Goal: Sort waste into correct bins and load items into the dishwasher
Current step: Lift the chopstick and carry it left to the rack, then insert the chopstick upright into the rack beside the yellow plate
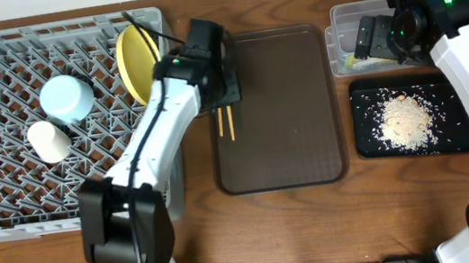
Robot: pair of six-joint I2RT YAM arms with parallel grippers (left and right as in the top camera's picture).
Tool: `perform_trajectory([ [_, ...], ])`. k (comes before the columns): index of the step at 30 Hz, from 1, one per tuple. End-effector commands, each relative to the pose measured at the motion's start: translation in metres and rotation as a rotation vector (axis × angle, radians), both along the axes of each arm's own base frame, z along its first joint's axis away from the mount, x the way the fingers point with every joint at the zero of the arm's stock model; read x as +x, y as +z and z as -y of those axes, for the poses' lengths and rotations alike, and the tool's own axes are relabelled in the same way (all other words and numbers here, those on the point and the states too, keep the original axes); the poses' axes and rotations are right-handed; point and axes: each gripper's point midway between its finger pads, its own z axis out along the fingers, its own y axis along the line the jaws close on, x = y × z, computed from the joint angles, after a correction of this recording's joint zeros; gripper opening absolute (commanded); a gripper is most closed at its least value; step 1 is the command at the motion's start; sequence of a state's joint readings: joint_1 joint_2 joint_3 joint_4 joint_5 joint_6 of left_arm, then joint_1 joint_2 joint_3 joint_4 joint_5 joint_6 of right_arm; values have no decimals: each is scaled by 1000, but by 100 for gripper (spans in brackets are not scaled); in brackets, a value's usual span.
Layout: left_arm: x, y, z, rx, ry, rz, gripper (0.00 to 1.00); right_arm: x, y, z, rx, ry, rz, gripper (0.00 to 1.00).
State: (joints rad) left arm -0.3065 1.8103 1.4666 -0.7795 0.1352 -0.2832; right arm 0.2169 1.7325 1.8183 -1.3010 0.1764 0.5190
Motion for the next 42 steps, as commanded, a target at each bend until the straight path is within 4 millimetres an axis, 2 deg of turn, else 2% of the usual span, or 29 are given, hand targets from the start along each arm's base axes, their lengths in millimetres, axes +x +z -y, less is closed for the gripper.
perform_trajectory([
  [1, 9, 17, -26, 41, -20, 59, 8, 0, 5, 2, -3, -11, 16, 99],
  [7, 21, 30, -71, 113, -100, 129, 8, 0, 5, 2, -3, -11, 16, 99],
  [13, 36, 35, -123, 122, -5, 172, 8, 0, 5, 2, -3, -11, 16, 99],
  [16, 41, 38, -137, 140, -5, 196, 8, 0, 5, 2, -3, -11, 16, 99],
  [28, 64, 52, -145, 214, -111, 322, 8, 0, 5, 2, -3, -11, 16, 99],
  [42, 56, 45, -149, 230, -102, 277, 8, 0, 5, 2, -3, -11, 16, 99],
])
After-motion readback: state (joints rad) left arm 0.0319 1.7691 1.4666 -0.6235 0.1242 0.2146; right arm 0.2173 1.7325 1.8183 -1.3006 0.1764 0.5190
